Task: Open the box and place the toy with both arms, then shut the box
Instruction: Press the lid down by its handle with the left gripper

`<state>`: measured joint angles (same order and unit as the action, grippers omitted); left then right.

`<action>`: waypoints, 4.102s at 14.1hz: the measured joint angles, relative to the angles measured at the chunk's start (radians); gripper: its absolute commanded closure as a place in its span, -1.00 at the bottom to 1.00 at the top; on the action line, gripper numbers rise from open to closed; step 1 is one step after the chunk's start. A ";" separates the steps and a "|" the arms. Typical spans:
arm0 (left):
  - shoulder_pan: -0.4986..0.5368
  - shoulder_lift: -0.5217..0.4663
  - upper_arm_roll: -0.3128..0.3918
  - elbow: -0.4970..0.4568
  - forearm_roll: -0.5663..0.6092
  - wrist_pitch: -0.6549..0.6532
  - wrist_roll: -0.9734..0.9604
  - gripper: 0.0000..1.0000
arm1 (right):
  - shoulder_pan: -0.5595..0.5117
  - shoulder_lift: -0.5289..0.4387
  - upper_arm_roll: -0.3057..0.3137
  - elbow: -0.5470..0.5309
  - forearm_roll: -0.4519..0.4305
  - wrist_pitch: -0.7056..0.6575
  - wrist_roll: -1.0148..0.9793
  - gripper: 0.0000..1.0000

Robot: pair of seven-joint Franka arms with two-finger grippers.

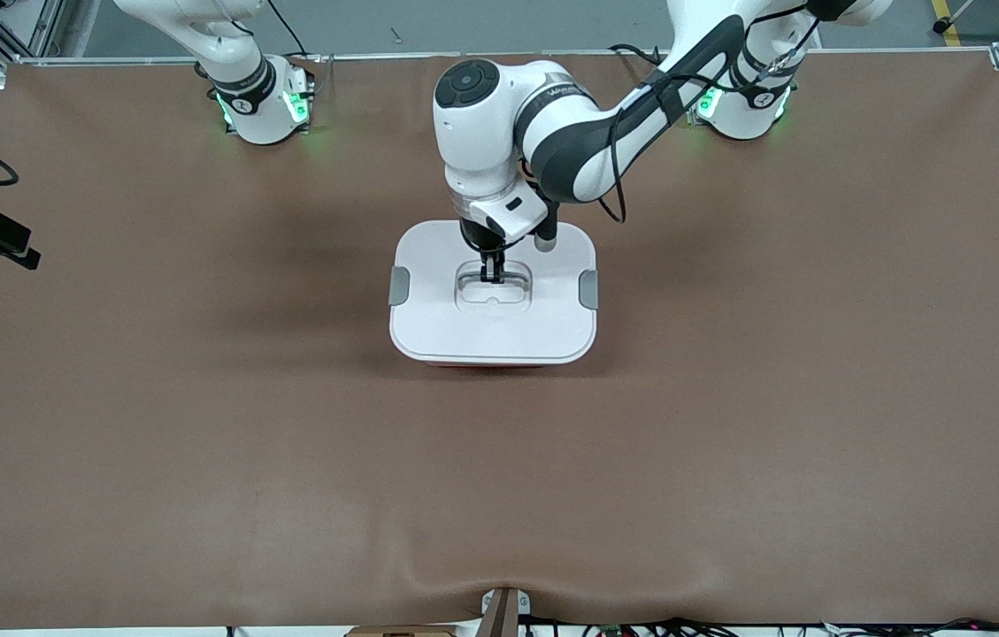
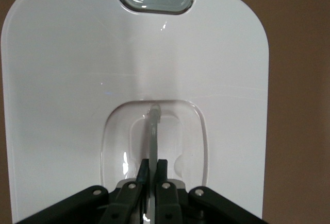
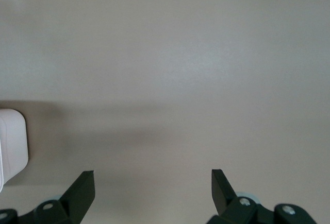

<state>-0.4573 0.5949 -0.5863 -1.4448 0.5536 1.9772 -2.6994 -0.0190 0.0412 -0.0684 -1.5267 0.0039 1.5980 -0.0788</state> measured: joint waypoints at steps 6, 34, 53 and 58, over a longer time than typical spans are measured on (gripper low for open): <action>-0.001 0.012 0.001 0.000 0.005 0.006 -0.020 1.00 | 0.003 0.011 -0.003 -0.001 0.000 0.004 0.000 -1.00; -0.025 0.061 0.001 -0.002 0.048 0.030 -0.028 1.00 | 0.004 0.011 -0.005 -0.001 0.000 0.004 0.000 -1.00; -0.031 0.048 -0.002 -0.024 0.048 0.028 -0.032 1.00 | 0.004 0.011 -0.004 -0.001 0.000 0.004 0.000 -1.00; -0.029 0.048 -0.002 -0.025 0.048 0.029 -0.034 0.95 | 0.004 0.011 -0.004 -0.001 0.000 0.004 0.000 -1.00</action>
<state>-0.4866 0.6430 -0.5880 -1.4700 0.6018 2.0066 -2.7333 -0.0151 0.0524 -0.0721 -1.5272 0.0039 1.6023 -0.0793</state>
